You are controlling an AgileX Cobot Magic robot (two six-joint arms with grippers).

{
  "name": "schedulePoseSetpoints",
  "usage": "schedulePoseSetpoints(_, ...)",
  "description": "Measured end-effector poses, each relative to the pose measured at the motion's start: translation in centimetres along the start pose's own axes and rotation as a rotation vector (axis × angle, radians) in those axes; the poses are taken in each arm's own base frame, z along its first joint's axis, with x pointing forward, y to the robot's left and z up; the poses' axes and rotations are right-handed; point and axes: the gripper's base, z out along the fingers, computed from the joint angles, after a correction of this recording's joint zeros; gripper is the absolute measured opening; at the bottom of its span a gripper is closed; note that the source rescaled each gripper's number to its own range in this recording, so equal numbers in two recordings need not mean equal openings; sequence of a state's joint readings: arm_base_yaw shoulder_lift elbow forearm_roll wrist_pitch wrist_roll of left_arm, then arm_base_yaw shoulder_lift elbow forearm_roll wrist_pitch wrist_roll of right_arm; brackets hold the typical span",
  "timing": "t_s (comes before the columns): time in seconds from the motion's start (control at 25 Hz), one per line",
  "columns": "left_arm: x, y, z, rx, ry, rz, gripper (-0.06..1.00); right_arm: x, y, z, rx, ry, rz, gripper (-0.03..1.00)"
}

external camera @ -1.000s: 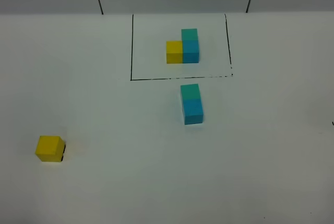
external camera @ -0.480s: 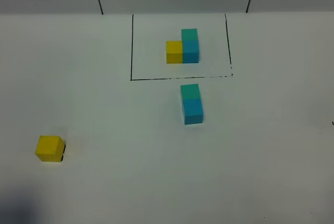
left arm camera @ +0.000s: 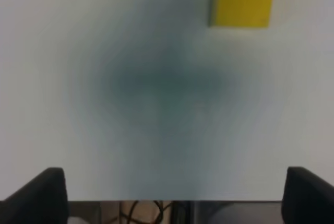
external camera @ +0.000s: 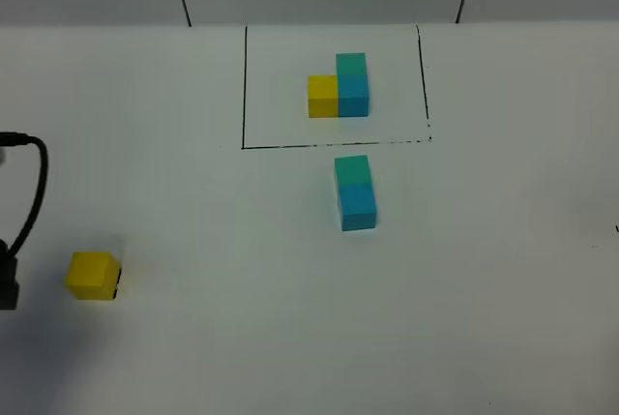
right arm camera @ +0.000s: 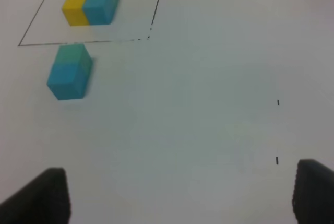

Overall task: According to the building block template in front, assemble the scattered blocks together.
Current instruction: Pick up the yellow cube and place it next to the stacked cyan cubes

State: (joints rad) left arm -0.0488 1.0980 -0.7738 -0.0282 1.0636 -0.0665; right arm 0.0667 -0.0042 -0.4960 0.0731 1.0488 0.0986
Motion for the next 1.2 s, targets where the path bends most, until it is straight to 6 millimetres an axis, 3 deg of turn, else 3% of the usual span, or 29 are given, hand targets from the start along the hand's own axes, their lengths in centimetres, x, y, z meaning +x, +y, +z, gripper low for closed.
schedulePoseSetpoints(0.4, -3.1, -0.5, 3.7, 0.031, 0.032, -0.003, 0.92, 0.0, 0.0, 0.0, -0.001, 0.0, 0.0, 0.73)
schedulePoseSetpoints(0.88, -5.6, -0.7, 9.9, 0.028, 0.139, 0.002, 0.92, 0.0, 0.0, 0.0, -0.001, 0.0, 0.0, 0.73)
schedulePoseSetpoints(1.2, -6.0, -3.2, 11.1, 0.036, 0.103, 0.059, 0.92, 0.0, 0.0, 0.0, -0.001, 0.0, 0.0, 0.73)
